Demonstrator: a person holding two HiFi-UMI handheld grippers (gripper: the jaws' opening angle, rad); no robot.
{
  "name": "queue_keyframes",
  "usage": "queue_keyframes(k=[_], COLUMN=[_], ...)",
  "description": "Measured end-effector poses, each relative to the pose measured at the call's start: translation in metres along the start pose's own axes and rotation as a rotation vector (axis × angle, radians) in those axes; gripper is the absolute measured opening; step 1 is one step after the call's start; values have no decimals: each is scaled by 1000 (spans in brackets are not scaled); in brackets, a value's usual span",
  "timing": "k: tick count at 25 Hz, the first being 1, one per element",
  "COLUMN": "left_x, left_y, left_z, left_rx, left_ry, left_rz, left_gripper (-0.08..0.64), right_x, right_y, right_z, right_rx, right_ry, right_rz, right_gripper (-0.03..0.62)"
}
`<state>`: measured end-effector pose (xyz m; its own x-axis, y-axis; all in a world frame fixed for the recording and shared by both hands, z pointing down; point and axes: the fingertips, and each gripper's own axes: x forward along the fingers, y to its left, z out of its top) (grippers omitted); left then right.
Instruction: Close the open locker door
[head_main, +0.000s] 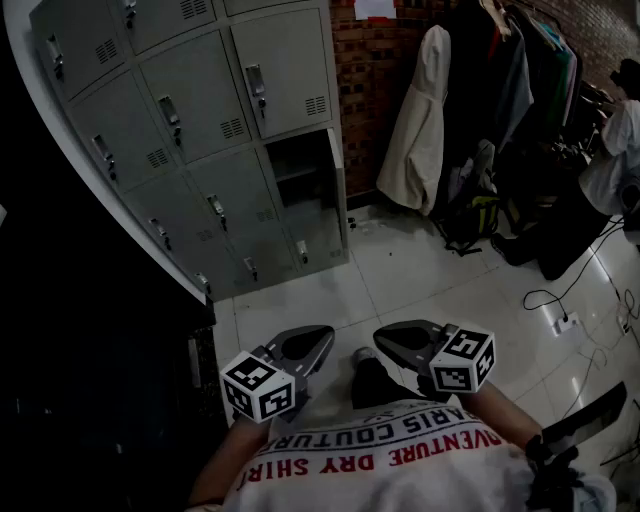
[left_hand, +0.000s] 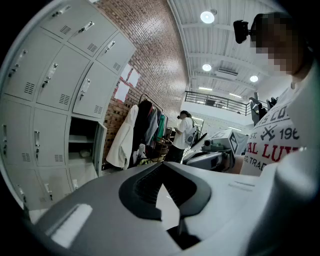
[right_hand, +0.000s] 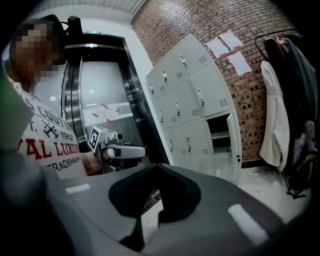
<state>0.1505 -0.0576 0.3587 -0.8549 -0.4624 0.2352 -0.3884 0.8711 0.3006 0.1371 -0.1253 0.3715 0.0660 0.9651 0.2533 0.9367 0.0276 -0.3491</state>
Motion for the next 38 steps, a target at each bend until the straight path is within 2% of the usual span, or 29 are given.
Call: queue_keyframes(k=[6, 11, 18, 23, 29, 38], left_x=[25, 59, 120, 157, 177, 200], left_y=[41, 98, 214, 273, 304, 329], left_z=[20, 36, 73, 105, 118, 122], left_rx=[21, 11, -51, -91, -129, -152], left_ry=[-22, -20, -34, -57, -50, -34], left_rz=[25, 47, 116, 136, 150, 131], left_gripper=[5, 5, 5, 5, 5, 5], right_x=[22, 56, 131, 161, 169, 184], right_y=[-51, -114, -215, -274, -329, -418], right_z=[28, 60, 98, 115, 124, 145], right_rx=[-22, -27, -12, 29, 53, 1], right_ry=[-40, -62, 7, 52, 77, 68], right_rz=[2, 9, 76, 88, 42, -85], right_gripper=[-3, -3, -3, -3, -3, -3])
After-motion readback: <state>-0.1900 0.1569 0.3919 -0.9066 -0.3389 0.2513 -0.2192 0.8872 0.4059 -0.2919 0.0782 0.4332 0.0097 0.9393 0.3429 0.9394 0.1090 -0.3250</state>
